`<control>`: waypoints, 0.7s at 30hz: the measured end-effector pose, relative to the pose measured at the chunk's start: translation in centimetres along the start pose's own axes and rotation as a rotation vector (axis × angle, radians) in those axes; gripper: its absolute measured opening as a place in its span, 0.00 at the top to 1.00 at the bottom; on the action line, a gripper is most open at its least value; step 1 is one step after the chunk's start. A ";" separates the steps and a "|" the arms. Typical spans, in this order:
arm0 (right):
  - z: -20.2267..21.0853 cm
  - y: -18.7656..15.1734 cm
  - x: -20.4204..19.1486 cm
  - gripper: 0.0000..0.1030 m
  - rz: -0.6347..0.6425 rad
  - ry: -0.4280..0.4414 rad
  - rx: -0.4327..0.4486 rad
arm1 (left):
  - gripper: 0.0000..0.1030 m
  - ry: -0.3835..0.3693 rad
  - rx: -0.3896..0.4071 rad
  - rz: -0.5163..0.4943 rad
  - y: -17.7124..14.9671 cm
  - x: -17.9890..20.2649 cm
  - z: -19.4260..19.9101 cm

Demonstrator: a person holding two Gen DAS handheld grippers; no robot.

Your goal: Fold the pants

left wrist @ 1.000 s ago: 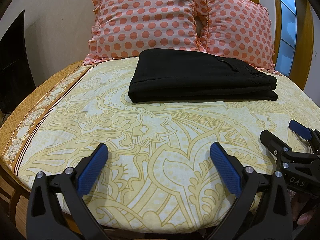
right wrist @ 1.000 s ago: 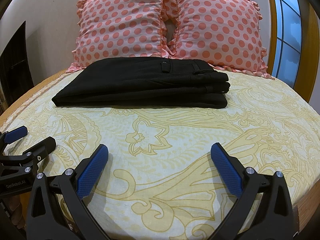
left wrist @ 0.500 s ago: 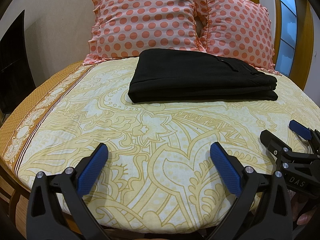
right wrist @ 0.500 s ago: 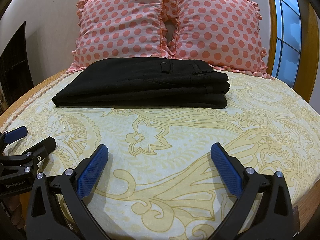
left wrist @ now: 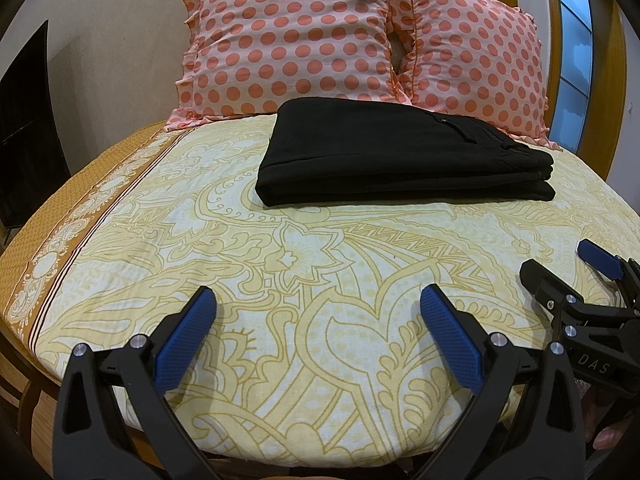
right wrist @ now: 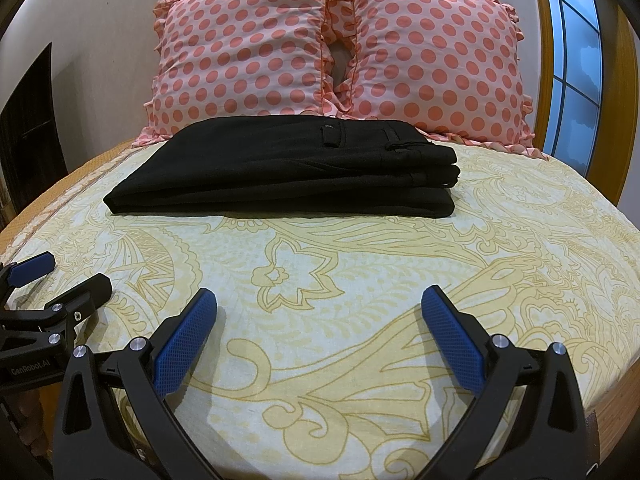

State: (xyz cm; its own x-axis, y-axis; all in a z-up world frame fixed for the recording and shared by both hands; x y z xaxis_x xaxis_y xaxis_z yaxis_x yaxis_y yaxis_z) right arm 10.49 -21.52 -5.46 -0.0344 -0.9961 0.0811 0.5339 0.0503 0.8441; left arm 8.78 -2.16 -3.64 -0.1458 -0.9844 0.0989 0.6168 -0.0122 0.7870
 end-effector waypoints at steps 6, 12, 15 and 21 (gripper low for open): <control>0.0 0.0 0.0 0.01 0.000 0.000 0.000 | 0.02 0.001 -0.001 0.002 0.0 0.1 0.0; 0.0 0.0 0.0 0.01 -0.001 -0.001 -0.001 | 0.02 0.003 -0.001 0.003 0.0 0.2 0.0; 0.0 0.0 0.0 0.01 -0.002 -0.002 0.000 | 0.02 0.003 -0.001 0.003 0.0 0.2 0.0; 0.0 0.0 -0.1 0.01 -0.002 -0.003 0.000 | 0.02 0.004 -0.001 0.003 0.0 0.2 0.0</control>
State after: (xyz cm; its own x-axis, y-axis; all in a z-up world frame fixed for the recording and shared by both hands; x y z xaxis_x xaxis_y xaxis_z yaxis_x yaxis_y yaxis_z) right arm 10.51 -21.47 -5.47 -0.0382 -0.9960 0.0806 0.5334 0.0479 0.8445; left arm 8.77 -2.40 -3.64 -0.1408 -0.9850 0.0993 0.6180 -0.0091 0.7862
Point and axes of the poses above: each gripper's, at about its wrist camera, not at the fingertips, and z roughly against the way its jaws point, x to its right, y to its top, the point moved 7 cm from there along -z, roughly the way its jaws point, and after that the axes turned 11 degrees about -y, right-handed, at the moved point
